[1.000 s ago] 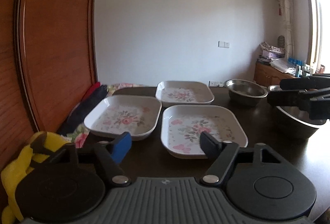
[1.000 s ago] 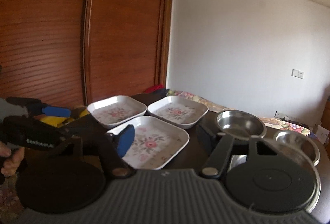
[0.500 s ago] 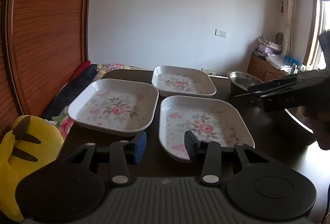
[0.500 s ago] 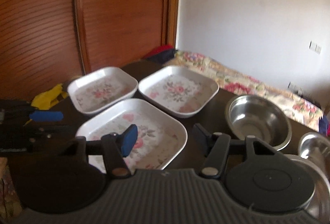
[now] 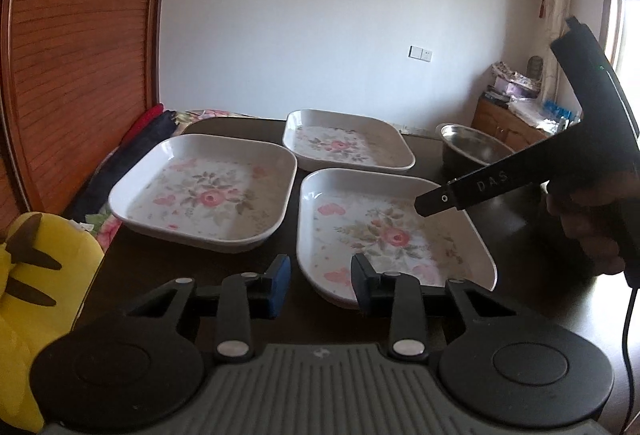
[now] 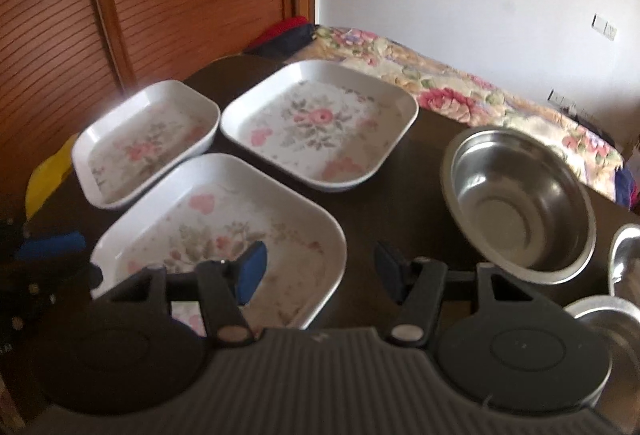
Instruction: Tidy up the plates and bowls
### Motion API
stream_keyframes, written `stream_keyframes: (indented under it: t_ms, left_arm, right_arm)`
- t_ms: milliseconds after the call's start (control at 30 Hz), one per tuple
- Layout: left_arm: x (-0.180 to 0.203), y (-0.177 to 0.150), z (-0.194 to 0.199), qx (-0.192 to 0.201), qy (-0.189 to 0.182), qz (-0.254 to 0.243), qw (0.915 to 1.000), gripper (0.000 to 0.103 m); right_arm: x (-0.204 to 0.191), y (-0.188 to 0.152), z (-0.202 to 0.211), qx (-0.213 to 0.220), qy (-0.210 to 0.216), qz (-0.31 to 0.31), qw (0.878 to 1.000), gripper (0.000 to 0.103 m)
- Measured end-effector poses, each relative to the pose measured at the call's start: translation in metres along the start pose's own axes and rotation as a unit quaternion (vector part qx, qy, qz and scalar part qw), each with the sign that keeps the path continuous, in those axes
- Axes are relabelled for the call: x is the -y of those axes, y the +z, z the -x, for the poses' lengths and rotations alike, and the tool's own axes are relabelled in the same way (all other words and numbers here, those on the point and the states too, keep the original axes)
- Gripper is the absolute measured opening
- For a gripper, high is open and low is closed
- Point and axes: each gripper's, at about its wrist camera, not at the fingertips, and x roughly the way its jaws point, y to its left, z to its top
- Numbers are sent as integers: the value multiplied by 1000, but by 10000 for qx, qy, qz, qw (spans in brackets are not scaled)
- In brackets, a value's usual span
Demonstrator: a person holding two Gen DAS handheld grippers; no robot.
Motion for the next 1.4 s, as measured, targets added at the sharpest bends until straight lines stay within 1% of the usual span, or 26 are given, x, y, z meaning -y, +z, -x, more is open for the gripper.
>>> stream_keyframes:
  t_ms: [200, 267, 367, 433, 533, 600, 633, 667, 767, 900, 1033, 1400]
  left_arm:
    - [0, 1, -4, -48, -52, -3, 10000, 44]
    - [0, 0, -6, -107, -127, 22, 9999, 37]
    - [-1, -1, -8, -101, -134, 70, 9998, 31]
    - [-1, -2, -8, -87, -87, 69, 9999, 31]
    - [-1, -3, -8, -48, 24, 40, 10000, 31]
    - [-1, -4, -7, -24, 55, 68, 10000, 30]
    - [-1, -4, -6, -9, 91, 81, 9999, 27]
    - [-1, -4, -6, -8, 121, 108, 9999, 26]
    - [2, -4, -1, 48, 136, 110, 9998, 24]
    - [8, -7, 8, 113, 125, 4, 9999, 23]
    - [16, -8, 20, 202, 115, -76, 9997, 22]
    - [33, -23, 56, 367, 11, -90, 9993, 22]
  right_arm:
    - [2, 2, -8, -220, -20, -79, 9997, 61]
    - [4, 3, -10, -263, 42, -120, 9996, 61]
    - [4, 2, -13, -301, 65, -124, 9994, 60]
    - [3, 0, -10, -263, 130, -100, 9995, 48]
    - [-1, -3, -7, -193, 19, -52, 9998, 40]
    - [3, -5, -4, -130, 0, -151, 9998, 29]
    - [5, -6, -3, -108, 1, -218, 9997, 26]
    - [7, -8, -2, -82, 12, -294, 9995, 23]
    - [7, -16, 2, 18, -14, -378, 9993, 19]
    - [9, -25, 13, 194, -18, -492, 9986, 16]
    - [12, -30, 22, 292, -6, -563, 9980, 16]
    - [7, -54, 52, 509, -14, -672, 9964, 16]
